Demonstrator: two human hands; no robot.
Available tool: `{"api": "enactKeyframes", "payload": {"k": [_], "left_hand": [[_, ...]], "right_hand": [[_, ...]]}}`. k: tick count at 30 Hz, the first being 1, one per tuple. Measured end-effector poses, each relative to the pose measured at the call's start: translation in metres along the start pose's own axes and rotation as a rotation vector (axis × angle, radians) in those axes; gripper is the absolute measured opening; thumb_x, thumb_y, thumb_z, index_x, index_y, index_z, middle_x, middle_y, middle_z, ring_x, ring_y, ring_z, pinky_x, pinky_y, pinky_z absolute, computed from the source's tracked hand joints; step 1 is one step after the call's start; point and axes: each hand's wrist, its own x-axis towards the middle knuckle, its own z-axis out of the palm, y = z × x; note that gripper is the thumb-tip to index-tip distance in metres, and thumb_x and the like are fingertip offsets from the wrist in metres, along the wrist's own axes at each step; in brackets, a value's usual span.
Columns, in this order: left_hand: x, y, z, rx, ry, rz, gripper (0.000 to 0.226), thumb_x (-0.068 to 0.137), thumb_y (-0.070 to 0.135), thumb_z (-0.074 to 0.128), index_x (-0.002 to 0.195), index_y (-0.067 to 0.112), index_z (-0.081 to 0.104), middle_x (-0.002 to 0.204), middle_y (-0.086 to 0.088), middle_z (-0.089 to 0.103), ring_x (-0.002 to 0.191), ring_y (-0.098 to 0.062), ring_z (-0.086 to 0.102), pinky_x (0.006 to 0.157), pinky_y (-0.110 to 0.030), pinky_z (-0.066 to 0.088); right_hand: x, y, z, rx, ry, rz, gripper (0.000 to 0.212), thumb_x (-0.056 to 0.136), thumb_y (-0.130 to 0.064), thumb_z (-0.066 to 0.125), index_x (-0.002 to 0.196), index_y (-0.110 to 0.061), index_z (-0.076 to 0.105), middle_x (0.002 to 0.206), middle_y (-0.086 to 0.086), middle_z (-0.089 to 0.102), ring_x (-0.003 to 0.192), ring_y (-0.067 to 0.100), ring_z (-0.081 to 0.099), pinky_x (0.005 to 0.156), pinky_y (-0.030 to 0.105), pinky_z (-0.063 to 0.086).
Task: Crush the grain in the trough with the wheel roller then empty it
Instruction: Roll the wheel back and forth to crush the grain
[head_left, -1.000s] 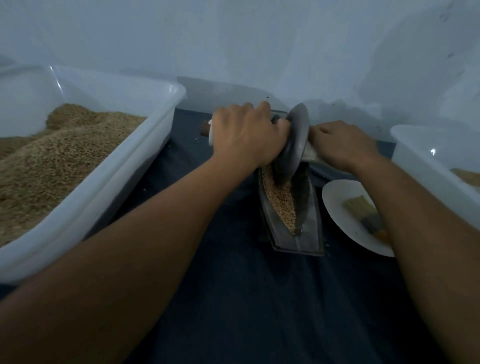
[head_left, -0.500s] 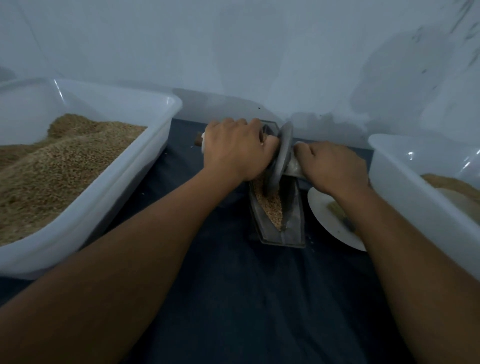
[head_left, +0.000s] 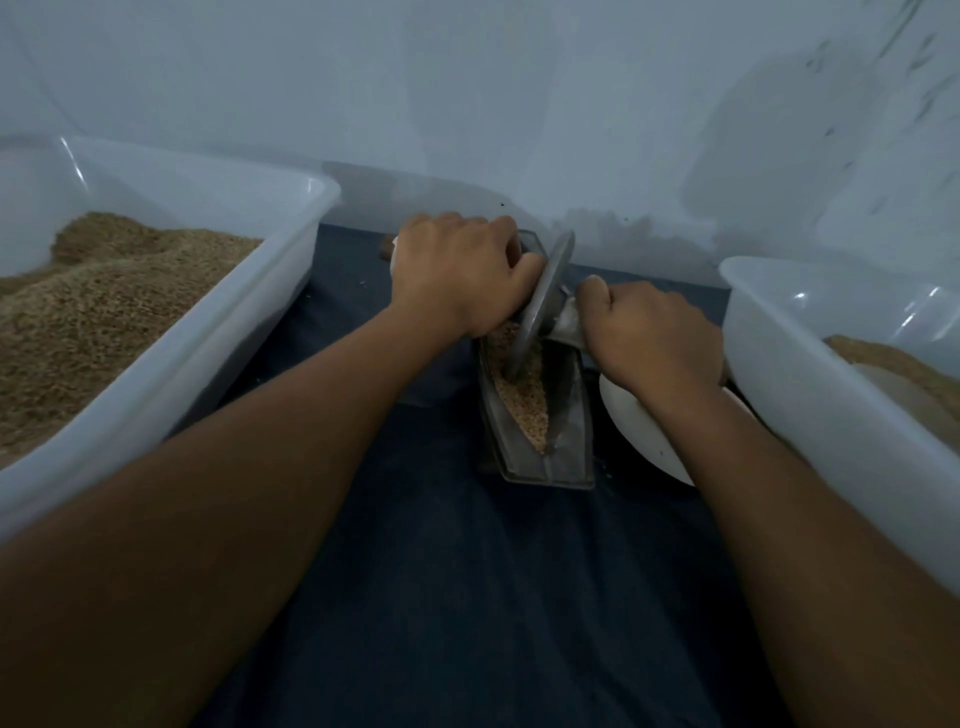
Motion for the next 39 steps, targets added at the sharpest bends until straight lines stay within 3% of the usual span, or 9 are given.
{"api": "enactKeyframes", "payload": {"k": [7,11,22,26,29,34,39], "left_hand": [[-0.001,0.004,0.002,0.039,-0.002,-0.08,0.054,0.088,0.057,0.02,0.09,0.023,0.061,0.08,-0.003,0.064,0.073,-0.026,0.051,0.07,-0.039,0.037],[-0.003,0.005,0.003,0.052,0.003,-0.121,0.051,0.09,0.057,0.022,0.086,0.022,0.059,0.077,-0.003,0.062,0.071,-0.027,0.051,0.071,-0.039,0.04],[0.006,0.011,0.006,0.082,0.009,-0.19,0.043,0.092,0.054,0.025,0.081,0.022,0.052,0.067,-0.001,0.044,0.067,-0.026,0.045,0.066,-0.037,0.031],[0.012,0.012,0.008,0.097,0.002,-0.206,0.043,0.093,0.052,0.024,0.08,0.021,0.051,0.062,0.0,0.039,0.065,-0.025,0.044,0.066,-0.037,0.03],[0.016,0.012,0.011,0.093,0.009,-0.234,0.042,0.093,0.05,0.025,0.077,0.022,0.051,0.059,0.001,0.036,0.062,-0.025,0.043,0.066,-0.038,0.03],[0.022,0.012,0.013,0.093,0.026,-0.236,0.041,0.094,0.048,0.025,0.075,0.022,0.05,0.06,0.0,0.037,0.059,-0.024,0.039,0.065,-0.039,0.028],[0.025,0.011,0.015,0.1,0.039,-0.255,0.042,0.094,0.047,0.026,0.073,0.021,0.052,0.061,-0.001,0.039,0.062,-0.027,0.043,0.067,-0.039,0.029]], "right_hand": [[0.011,0.004,0.006,0.024,0.047,-0.083,0.059,0.095,-0.053,0.026,0.061,-0.015,0.055,0.058,-0.006,0.045,0.052,0.011,0.036,0.05,0.026,0.022],[0.025,0.005,0.009,0.003,-0.015,-0.136,0.057,0.093,-0.054,0.024,0.066,-0.016,0.056,0.06,-0.008,0.042,0.054,0.009,0.032,0.051,0.026,0.021],[0.061,0.013,0.022,0.074,-0.118,-0.224,0.061,0.079,-0.064,0.018,0.064,-0.019,0.056,0.066,-0.005,0.053,0.059,0.015,0.045,0.052,0.029,0.027],[0.074,0.014,0.025,0.106,-0.191,-0.238,0.062,0.083,-0.063,0.021,0.072,-0.017,0.061,0.074,0.002,0.058,0.064,0.019,0.049,0.056,0.032,0.035],[0.083,0.013,0.028,0.131,-0.231,-0.253,0.061,0.084,-0.059,0.024,0.076,-0.013,0.063,0.075,0.005,0.059,0.062,0.014,0.048,0.054,0.03,0.031],[0.091,0.014,0.028,0.222,-0.29,-0.25,0.059,0.083,-0.057,0.029,0.072,-0.012,0.065,0.075,0.01,0.068,0.073,0.028,0.061,0.073,0.042,0.051],[0.101,0.012,0.033,0.131,-0.295,-0.274,0.05,0.087,-0.052,0.027,0.069,-0.015,0.055,0.082,0.008,0.057,0.07,0.024,0.049,0.067,0.038,0.039]]}}
